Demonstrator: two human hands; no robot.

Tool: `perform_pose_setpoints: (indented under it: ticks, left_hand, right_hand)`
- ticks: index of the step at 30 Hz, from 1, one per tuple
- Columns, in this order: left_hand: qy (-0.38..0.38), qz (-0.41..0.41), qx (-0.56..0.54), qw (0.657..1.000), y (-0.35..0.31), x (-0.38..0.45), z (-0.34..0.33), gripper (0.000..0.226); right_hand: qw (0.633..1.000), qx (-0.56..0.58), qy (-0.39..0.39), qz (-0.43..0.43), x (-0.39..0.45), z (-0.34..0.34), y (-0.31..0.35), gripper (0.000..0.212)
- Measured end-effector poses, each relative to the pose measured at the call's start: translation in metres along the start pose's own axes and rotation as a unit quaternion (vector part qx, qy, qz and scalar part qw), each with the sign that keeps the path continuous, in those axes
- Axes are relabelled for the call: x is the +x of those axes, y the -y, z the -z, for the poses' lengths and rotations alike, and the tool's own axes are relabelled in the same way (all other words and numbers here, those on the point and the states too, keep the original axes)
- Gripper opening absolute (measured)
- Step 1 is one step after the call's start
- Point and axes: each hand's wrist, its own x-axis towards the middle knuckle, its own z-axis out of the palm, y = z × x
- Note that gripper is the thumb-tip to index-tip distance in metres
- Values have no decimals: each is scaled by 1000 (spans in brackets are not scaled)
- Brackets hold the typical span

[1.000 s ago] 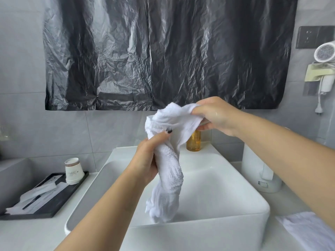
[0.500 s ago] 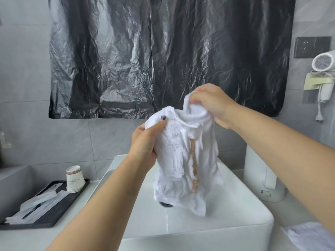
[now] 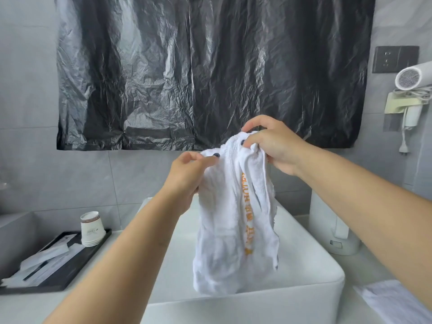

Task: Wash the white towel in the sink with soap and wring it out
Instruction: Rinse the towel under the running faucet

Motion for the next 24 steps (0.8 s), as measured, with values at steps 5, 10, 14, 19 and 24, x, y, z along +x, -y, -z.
perform_pose_setpoints:
  ticks: [5,10,14,19,24]
  left_hand:
    - [-13,-89,206,974,-7,-13,-12,23]
    - [57,-242,57,967,-18,-31,-31,22]
    - [-32,-198,-3,980,-22,-25,-38,18]
    - [-38,-24,-133,990,-23,-21,-32,9]
    - [-20,41,-177,983,-25,-21,-28,12]
  right_hand:
    - [994,110,7,-2,0,-7,10,33]
    - [986,162,30,15,1,-9,20,33]
    - [973,214,92,-7,-7,-2,23,25]
    - [945,249,212,-21,-17,12,19,49]
    - [980,35,185,64,-19,17,14,29]
